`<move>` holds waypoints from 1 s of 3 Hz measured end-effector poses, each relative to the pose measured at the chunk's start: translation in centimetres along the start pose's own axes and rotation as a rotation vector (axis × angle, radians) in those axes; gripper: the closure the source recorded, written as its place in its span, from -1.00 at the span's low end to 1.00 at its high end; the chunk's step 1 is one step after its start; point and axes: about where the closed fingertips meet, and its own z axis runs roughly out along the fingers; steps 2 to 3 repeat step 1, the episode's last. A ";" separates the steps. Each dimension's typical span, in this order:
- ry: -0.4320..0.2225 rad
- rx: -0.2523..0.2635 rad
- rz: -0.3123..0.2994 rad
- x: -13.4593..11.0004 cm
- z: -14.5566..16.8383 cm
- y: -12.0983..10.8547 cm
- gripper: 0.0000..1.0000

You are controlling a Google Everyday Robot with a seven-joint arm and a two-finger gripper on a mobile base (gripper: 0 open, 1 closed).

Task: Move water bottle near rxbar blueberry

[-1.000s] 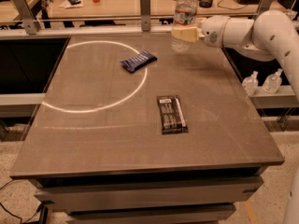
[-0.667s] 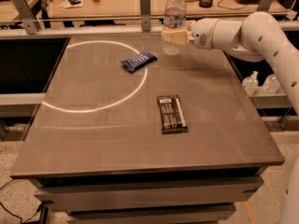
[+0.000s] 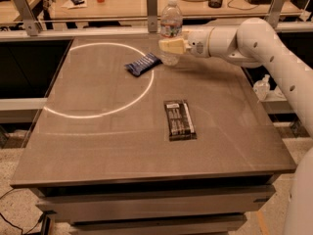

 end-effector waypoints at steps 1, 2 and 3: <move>0.041 -0.006 0.024 0.6 0.7 0.2 0.65; 0.041 -0.006 0.024 0.6 0.7 0.2 0.65; 0.041 -0.006 0.024 0.6 0.7 0.2 0.65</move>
Offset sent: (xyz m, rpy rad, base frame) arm 0.0000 0.0000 0.0000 0.0000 0.0000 0.0000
